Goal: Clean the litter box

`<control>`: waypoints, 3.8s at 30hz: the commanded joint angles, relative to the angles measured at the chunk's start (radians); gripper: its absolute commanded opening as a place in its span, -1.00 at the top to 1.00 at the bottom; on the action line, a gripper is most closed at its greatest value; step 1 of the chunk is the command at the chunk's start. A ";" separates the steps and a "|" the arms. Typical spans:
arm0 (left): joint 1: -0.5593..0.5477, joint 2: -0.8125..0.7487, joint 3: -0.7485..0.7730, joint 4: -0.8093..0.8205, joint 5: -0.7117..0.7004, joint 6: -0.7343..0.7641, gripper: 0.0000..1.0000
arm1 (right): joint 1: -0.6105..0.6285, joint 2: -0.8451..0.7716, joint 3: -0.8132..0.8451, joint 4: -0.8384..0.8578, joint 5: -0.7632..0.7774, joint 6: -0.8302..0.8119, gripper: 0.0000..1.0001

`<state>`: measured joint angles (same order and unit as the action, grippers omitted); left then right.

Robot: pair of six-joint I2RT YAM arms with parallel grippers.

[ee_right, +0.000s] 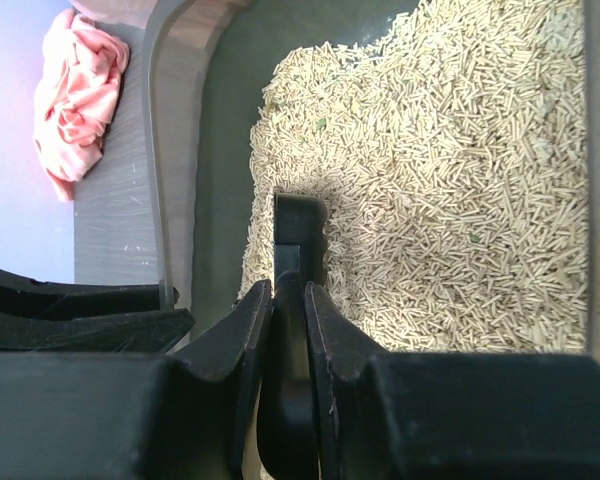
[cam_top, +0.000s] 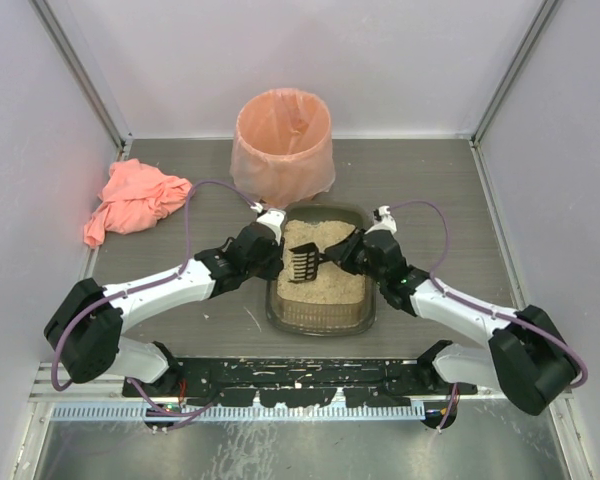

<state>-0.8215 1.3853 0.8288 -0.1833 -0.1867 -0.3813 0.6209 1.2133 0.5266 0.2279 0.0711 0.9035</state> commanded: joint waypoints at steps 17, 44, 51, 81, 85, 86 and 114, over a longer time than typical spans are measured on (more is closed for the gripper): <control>-0.003 -0.076 0.078 -0.012 0.034 0.008 0.35 | -0.148 -0.264 -0.172 0.076 -0.083 0.133 0.99; 0.052 -0.562 0.184 -0.406 -0.198 0.177 -0.41 | -0.665 -0.319 -0.310 0.349 -0.706 0.319 0.99; 0.052 -0.598 0.152 -0.428 -0.279 0.220 -0.50 | -0.724 -0.335 -0.357 0.427 -0.743 0.385 0.99; 0.054 -0.603 0.135 -0.437 -0.299 0.212 -0.55 | -0.686 -0.360 -0.310 0.348 -0.754 0.323 0.99; 0.055 -0.594 0.143 -0.438 -0.289 0.215 -0.56 | -0.752 -0.379 -0.329 0.307 -0.745 0.332 0.99; 0.056 -0.595 0.144 -0.440 -0.290 0.216 -0.55 | -0.759 -0.383 -0.347 0.342 -0.736 0.358 0.99; 0.062 -0.589 0.140 -0.458 -0.272 0.202 -0.58 | -0.708 -0.255 0.063 0.272 -0.662 0.292 0.99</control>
<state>-0.7681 0.7952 0.9607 -0.6491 -0.4667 -0.1711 -0.0956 0.8940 0.4549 0.3874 -0.6399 1.1374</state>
